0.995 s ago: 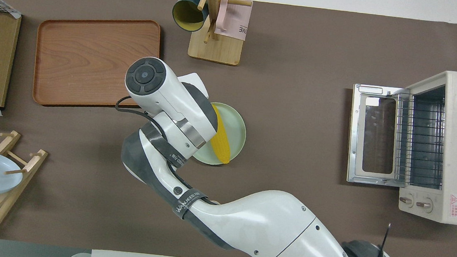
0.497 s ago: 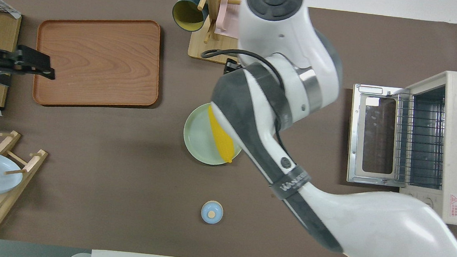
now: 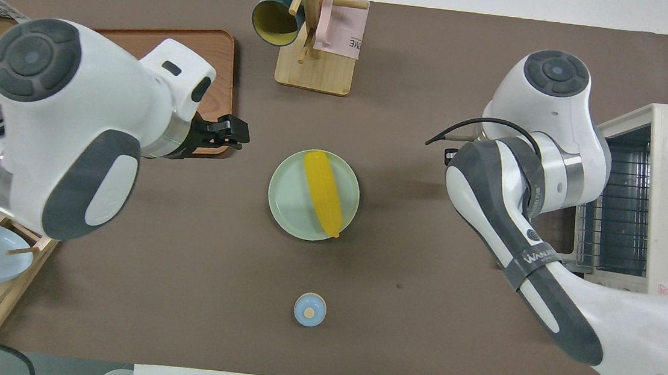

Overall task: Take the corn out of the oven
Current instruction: 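Grasp the yellow corn on the plate with the left gripper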

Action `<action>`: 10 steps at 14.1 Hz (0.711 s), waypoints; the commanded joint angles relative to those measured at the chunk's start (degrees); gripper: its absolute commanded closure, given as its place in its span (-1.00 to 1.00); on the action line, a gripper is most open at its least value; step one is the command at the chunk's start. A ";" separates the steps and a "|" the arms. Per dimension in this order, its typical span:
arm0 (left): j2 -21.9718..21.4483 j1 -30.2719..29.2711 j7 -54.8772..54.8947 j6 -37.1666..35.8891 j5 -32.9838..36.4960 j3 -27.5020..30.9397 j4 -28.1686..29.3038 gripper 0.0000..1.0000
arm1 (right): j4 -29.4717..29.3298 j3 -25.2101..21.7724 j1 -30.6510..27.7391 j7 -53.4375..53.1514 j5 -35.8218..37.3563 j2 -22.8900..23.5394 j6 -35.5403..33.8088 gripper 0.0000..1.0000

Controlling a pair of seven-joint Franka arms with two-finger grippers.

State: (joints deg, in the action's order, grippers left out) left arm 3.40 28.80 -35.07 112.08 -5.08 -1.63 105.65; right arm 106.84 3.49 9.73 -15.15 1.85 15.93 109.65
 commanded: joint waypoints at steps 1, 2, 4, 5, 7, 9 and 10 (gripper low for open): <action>5.72 3.70 -3.14 3.22 0.42 1.01 -3.69 -0.99 | 5.91 0.81 -0.42 0.83 3.15 -1.96 4.32 1.00; 7.13 5.11 -4.64 4.80 0.42 1.01 -4.22 -0.99 | 6.44 0.81 -0.50 0.91 4.03 -1.35 5.38 1.00; 9.51 7.05 -8.33 7.61 0.51 1.01 -4.58 -0.99 | 6.62 0.81 -1.12 1.09 7.71 -0.64 5.57 1.00; 11.17 8.54 -11.04 9.98 0.51 1.01 -4.67 -0.99 | 6.71 0.81 -1.55 1.18 8.86 -0.12 5.57 1.00; 14.16 10.21 -11.86 11.32 0.51 1.10 -6.07 -0.99 | 7.15 0.81 -2.52 1.27 11.06 0.06 5.57 1.00; 17.59 12.06 -13.17 11.85 0.60 1.10 -8.52 -0.99 | 7.59 0.81 -2.97 1.27 11.33 -0.03 5.75 1.00; 18.30 12.42 -13.18 12.02 0.60 1.10 -9.06 -0.99 | 7.77 0.81 -2.97 1.27 11.25 -0.03 6.27 1.00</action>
State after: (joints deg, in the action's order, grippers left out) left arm 18.56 39.46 -46.85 123.58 -5.05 -1.50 99.85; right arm 113.26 3.74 7.66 -14.82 12.33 16.37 114.16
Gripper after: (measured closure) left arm 0.004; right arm 0.991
